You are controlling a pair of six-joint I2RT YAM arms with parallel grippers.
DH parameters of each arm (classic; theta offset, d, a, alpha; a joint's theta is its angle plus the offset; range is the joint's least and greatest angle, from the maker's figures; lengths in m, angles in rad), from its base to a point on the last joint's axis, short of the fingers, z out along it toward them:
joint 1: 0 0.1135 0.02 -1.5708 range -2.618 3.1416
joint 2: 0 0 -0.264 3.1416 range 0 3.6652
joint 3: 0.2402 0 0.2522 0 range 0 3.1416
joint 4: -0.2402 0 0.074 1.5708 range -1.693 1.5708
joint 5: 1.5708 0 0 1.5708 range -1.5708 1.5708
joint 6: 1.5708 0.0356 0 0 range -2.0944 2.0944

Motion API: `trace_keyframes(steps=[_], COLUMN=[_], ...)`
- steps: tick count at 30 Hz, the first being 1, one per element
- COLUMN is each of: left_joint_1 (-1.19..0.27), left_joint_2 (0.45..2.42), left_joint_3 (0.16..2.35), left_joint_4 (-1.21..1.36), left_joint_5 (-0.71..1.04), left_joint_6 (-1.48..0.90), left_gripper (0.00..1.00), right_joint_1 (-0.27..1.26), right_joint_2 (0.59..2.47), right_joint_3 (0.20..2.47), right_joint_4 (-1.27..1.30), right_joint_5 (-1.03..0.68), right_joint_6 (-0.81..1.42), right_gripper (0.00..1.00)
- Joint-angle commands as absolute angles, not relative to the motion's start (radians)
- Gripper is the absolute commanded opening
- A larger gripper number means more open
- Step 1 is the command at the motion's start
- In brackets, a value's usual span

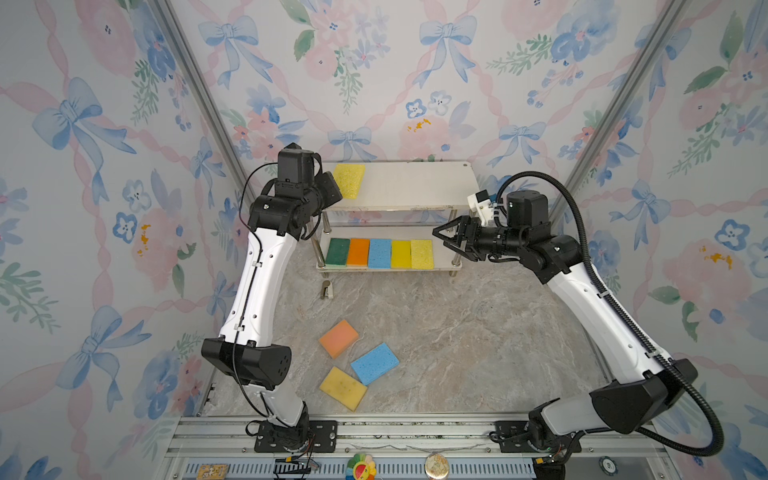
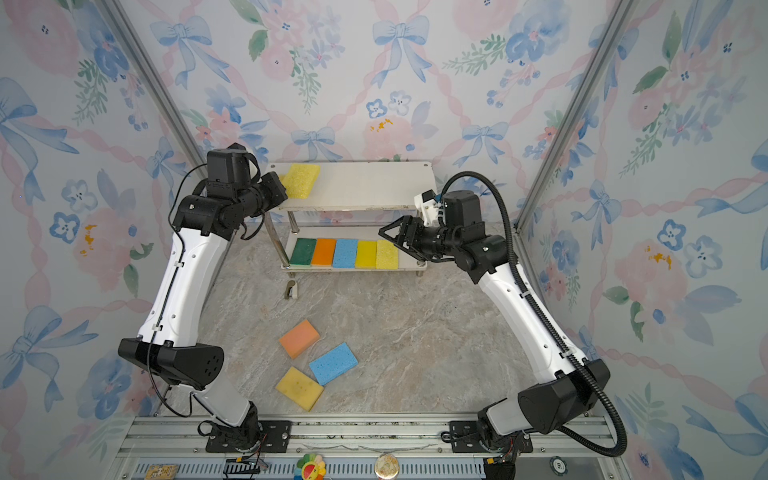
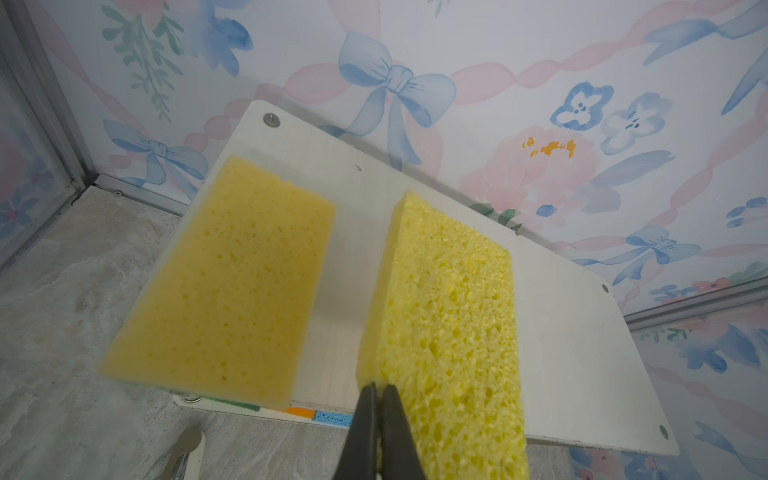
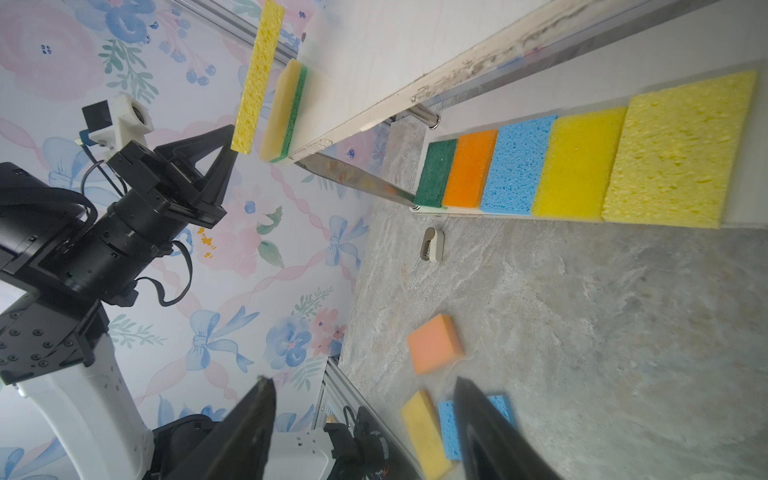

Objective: Place and organize the cleaning sponges onto the shelf
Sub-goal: 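Push the yellow sponge beside the scrub sponge with the left gripper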

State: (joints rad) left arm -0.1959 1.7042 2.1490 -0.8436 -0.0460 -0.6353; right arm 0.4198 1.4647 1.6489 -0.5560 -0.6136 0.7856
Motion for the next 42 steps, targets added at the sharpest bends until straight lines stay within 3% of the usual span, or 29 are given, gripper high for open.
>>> trace_keyframes(steps=[1, 9, 12, 16, 26, 29, 36, 38, 42], left_joint_1=[-0.189, -0.188, -0.19, -0.19, -0.193, -0.203, -0.268, -0.286, -0.274], left_joint_2=[1.68, 1.702, 1.715, 1.727, 1.708, 1.652, 1.476, 1.46, 1.477], left_joint_3=[2.134, 2.149, 2.162, 2.181, 2.276, 2.261, 1.935, 1.875, 1.815], left_joint_4=[-0.879, -0.877, -0.877, -0.877, -0.871, -0.873, -0.848, -0.829, -0.792], left_joint_5=[-0.099, -0.09, -0.08, -0.077, -0.083, -0.043, 0.131, 0.161, 0.209], left_joint_6=[-0.618, -0.639, -0.646, -0.649, -0.639, -0.62, -0.661, -0.66, -0.656], left_gripper=[0.0, 0.0, 0.17, 0.27, 0.37, 0.36, 0.3, 0.25, 0.03], right_joint_1=[0.432, 0.433, 0.433, 0.435, 0.497, 0.537, 0.536, 0.534, 0.531], right_joint_2=[1.47, 1.462, 1.46, 1.457, 1.51, 1.554, 1.58, 1.582, 1.578], right_joint_3=[1.652, 1.641, 1.637, 1.635, 1.72, 1.778, 1.779, 1.779, 1.777], right_joint_4=[-0.528, -0.524, -0.523, -0.522, -0.572, -0.588, -0.553, -0.555, -0.554], right_joint_5=[-0.621, -0.619, -0.618, -0.617, -0.595, -0.596, -0.594, -0.595, -0.595], right_joint_6=[0.795, 0.797, 0.799, 0.799, 0.752, 0.737, 0.757, 0.758, 0.756], right_gripper=[0.7, 0.71, 0.71, 0.71, 0.71, 0.7, 0.7, 0.7, 0.7])
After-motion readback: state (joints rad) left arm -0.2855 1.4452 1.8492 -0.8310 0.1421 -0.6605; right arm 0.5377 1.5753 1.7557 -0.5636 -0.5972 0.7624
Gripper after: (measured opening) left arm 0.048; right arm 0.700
